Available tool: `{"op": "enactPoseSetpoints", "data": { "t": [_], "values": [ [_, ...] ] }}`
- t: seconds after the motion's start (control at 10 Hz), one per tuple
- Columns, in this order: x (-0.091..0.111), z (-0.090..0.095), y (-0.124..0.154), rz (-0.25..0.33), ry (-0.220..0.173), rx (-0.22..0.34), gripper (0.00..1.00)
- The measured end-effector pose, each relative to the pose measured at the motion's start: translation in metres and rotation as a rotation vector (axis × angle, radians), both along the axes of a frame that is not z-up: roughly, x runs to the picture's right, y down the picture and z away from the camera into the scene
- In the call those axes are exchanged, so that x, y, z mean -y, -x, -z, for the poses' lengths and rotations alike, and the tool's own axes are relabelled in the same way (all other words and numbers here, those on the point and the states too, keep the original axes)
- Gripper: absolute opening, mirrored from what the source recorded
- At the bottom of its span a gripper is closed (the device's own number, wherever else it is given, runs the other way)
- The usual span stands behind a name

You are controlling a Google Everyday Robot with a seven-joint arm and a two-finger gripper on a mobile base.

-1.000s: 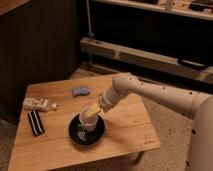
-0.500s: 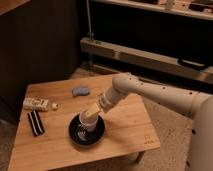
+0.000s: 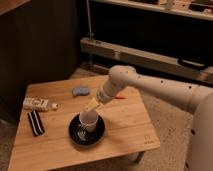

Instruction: Stand the bottle upright

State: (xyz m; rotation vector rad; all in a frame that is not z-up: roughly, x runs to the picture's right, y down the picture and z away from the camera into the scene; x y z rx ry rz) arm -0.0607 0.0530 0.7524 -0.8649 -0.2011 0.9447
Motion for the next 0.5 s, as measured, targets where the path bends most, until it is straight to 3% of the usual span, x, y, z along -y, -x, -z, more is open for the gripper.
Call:
{"op": "enactPoseSetpoints", "data": {
  "t": [0.1, 0.2, 0.4, 0.5],
  "values": [
    [0.016, 0.004, 0.003, 0.021, -0.031, 0.019, 0.8],
    [0.032, 0.006, 0.003, 0.045, -0.098, 0.07, 0.8],
    [0.049, 0.004, 0.009, 0.099, -0.313, 0.246, 0.8],
    [0.054, -0.001, 0.014, 0.112, -0.395, 0.324, 0.8]
  ]
}}
